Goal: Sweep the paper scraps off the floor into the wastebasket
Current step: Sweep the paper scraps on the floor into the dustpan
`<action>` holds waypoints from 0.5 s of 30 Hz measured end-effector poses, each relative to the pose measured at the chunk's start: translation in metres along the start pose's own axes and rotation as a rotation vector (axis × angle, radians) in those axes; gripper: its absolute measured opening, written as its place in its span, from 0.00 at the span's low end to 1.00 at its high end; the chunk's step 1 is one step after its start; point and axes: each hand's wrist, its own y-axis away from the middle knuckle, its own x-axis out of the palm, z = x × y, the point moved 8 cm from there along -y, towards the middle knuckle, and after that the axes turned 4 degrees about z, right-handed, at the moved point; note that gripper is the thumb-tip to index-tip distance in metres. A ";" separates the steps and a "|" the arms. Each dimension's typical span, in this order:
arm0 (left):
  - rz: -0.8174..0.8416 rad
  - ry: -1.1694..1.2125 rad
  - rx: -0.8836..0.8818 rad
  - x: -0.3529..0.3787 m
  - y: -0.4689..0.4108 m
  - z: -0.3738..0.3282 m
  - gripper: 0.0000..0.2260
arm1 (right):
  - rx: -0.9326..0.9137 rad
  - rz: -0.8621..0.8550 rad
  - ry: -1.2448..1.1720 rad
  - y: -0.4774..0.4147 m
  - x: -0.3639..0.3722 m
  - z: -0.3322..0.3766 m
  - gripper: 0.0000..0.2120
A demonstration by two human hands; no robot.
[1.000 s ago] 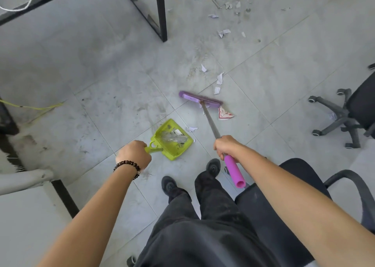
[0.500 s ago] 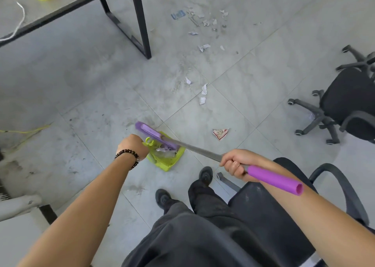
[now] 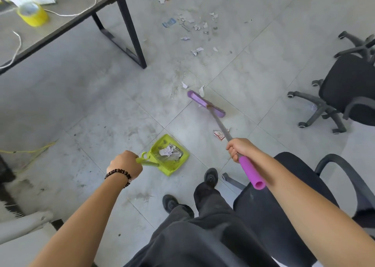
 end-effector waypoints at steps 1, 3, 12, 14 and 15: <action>0.003 -0.006 -0.001 0.003 0.001 0.004 0.09 | -0.016 -0.033 0.014 -0.004 -0.004 -0.002 0.10; 0.018 -0.015 0.002 0.009 0.004 0.011 0.11 | -0.042 -0.091 0.056 -0.008 -0.009 -0.010 0.05; 0.076 -0.015 -0.055 0.041 0.015 0.047 0.17 | 0.111 -0.059 0.114 -0.011 0.021 -0.080 0.06; 0.080 -0.040 -0.051 0.046 0.018 0.055 0.15 | 0.138 -0.096 0.122 -0.013 0.027 -0.094 0.08; 0.089 -0.061 -0.047 0.049 0.020 0.058 0.15 | 0.147 -0.127 0.158 -0.013 0.028 -0.099 0.10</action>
